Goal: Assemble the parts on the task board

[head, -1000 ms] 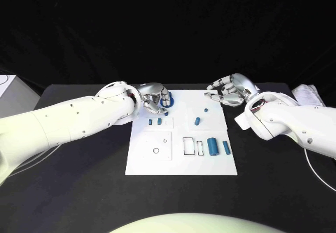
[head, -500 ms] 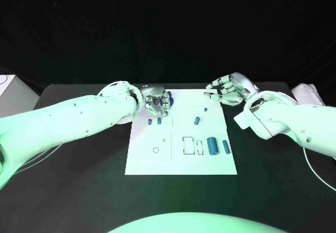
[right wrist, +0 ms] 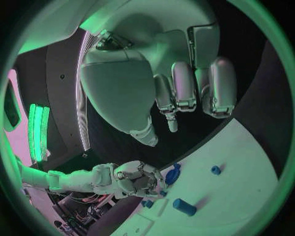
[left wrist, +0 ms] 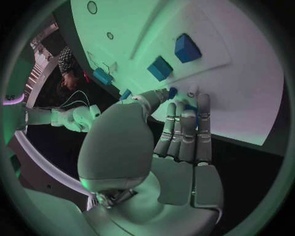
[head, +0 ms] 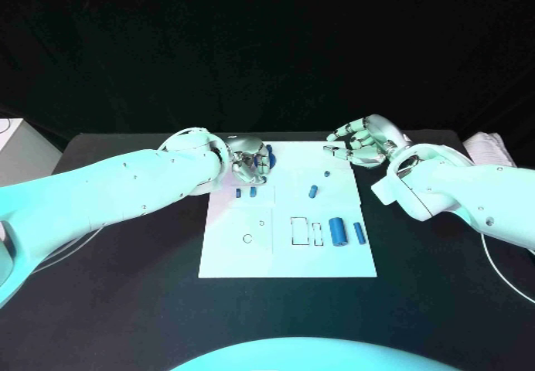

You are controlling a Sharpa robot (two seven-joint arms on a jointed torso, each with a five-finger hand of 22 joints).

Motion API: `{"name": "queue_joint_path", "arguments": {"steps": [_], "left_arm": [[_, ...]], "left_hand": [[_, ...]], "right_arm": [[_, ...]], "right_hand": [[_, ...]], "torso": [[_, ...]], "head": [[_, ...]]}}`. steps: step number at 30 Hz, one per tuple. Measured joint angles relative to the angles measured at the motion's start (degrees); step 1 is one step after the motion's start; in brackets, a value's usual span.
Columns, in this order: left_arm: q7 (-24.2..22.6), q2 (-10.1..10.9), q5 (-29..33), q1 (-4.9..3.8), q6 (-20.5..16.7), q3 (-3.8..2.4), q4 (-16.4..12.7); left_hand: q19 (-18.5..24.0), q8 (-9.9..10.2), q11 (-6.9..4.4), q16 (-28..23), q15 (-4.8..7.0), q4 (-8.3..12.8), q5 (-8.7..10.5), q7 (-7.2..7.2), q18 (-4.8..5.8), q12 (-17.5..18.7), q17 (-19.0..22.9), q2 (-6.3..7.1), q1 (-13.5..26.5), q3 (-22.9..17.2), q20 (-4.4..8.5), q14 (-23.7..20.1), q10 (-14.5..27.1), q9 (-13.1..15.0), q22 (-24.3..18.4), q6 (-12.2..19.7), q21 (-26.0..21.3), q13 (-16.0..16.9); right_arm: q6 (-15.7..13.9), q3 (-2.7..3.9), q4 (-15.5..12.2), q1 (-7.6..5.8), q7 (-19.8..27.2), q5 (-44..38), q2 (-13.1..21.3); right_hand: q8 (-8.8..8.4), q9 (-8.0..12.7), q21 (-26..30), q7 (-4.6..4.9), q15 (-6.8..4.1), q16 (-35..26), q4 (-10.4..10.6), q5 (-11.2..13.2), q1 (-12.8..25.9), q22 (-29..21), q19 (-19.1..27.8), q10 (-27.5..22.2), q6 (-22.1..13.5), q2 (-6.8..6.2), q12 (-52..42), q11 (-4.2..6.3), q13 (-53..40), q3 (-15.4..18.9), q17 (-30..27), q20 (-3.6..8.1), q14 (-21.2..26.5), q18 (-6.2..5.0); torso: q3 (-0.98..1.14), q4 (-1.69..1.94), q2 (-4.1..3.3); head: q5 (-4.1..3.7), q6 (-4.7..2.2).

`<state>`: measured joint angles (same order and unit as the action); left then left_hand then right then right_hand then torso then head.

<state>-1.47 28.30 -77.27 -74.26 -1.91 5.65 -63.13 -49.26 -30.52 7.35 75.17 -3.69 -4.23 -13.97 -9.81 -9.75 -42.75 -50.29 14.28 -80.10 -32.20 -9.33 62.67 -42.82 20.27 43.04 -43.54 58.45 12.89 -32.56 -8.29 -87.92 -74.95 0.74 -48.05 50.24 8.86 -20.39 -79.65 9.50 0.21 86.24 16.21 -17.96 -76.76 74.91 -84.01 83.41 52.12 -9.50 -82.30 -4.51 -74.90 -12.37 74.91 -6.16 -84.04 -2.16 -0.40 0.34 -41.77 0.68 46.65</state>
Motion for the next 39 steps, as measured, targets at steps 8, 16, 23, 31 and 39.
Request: {"name": "queue_joint_path", "arguments": {"steps": [8, 16, 23, 31, 39], "left_arm": [[0.18, -0.9, 0.01, 0.04, 0.2, 0.04, 0.66], [0.25, -1.47, 0.02, 0.18, 0.88, 0.14, 1.19], [0.37, -1.48, 0.03, 0.19, 1.79, 0.17, 1.36], [0.5, -1.51, 0.05, 0.13, 2.3, 0.12, 1.48], [0.56, -1.69, 0.05, 0.1, 2.42, 0.11, 1.71]], "left_hand": [[0.0, 0.72, -0.19, 0.32, 0.0, 0.44, 0.25, 0.41, 0.0, 0.44, 0.27, -0.24, -0.24, -0.44, 0.0, 0.0, -0.63, -0.6, 0.32, -0.41, 0.52, -0.49], [0.0, 1.05, -0.19, 0.7, 0.0, 0.7, 0.25, 0.41, 0.0, 0.65, 0.66, -0.24, -0.24, -0.71, 0.0, 0.0, -1.02, -0.87, 0.65, -1.43, 0.8, -0.79], [0.0, 1.31, -0.25, 1.15, 0.2, 0.93, 0.25, 0.5, 0.01, 0.65, 0.44, -0.44, -0.45, -0.93, 0.01, 0.2, -1.38, -1.09, 0.81, -1.95, 1.01, -0.99], [0.0, 1.75, -0.18, 1.45, 0.4, 1.15, 0.25, 0.51, 0.01, 0.95, 0.53, -0.48, -0.48, -1.15, 0.0, 0.4, -1.44, -1.27, 1.1, -2.35, 1.41, -1.24], [0.0, 2.05, -0.4, 1.98, 0.4, 1.57, 0.25, 0.48, 0.01, 1.16, 0.59, -0.93, -0.93, -1.57, 0.01, 0.4, -1.65, -1.48, 1.48, -2.79, 1.85, -1.45]], "right_arm": [[0.0, 0.0, 0.01, 0.0, 0.02, 0.01, -0.01], [0.0, 0.0, 0.01, 0.01, 0.03, 0.02, 0.02], [0.0, 0.0, 0.01, 0.01, 0.04, 0.04, 0.08], [0.0, 0.0, -0.02, 0.01, 0.04, 0.06, 0.1], [0.01, 0.0, -0.04, 0.01, 0.04, 0.07, 0.1]], "right_hand": [[0.0, 0.05, 0.0, 0.0, 0.0, 0.0, 0.0, 0.0, 0.0, -0.01, 0.0, 0.0, 0.0, 0.0, 0.0, 0.0, 0.0, 0.0, 0.0, 0.0, 0.0, 0.0], [0.0, 0.05, 0.0, 0.0, 0.0, 0.0, 0.0, 0.0, 0.0, 0.03, 0.0, 0.0, 0.0, 0.0, 0.0, 0.0, 0.0, 0.0, 0.0, 0.0, 0.0, 0.0], [0.0, 0.05, 0.0, 0.0, 0.0, 0.0, 0.0, 0.0, 0.0, 0.04, 0.0, 0.0, 0.0, 0.0, 0.0, 0.0, 0.0, 0.0, 0.0, 0.0, 0.0, 0.0], [0.0, 0.05, 0.0, 0.0, 0.0, 0.0, 0.0, 0.0, 0.0, 0.03, 0.0, 0.0, 0.0, 0.0, 0.0, 0.0, 0.0, 0.0, 0.0, 0.0, 0.0, 0.0], [0.0, 0.04, -0.01, 0.0, 0.0, 0.0, 0.0, 0.0, 0.0, 0.03, 0.0, 0.0, 0.0, 0.0, 0.0, 0.0, 0.0, 0.0, 0.0, 0.0, 0.0, 0.0]], "torso": [[-0.01, 0.03, 0.01], [0.0, 0.04, 0.01], [0.03, 0.03, 0.01], [0.03, 0.07, 0.03], [0.01, 0.07, 0.03]], "head": [[0.01, 0.05], [0.13, 0.23], [0.13, 0.33], [0.06, 0.43], [-0.02, 0.47]]}}
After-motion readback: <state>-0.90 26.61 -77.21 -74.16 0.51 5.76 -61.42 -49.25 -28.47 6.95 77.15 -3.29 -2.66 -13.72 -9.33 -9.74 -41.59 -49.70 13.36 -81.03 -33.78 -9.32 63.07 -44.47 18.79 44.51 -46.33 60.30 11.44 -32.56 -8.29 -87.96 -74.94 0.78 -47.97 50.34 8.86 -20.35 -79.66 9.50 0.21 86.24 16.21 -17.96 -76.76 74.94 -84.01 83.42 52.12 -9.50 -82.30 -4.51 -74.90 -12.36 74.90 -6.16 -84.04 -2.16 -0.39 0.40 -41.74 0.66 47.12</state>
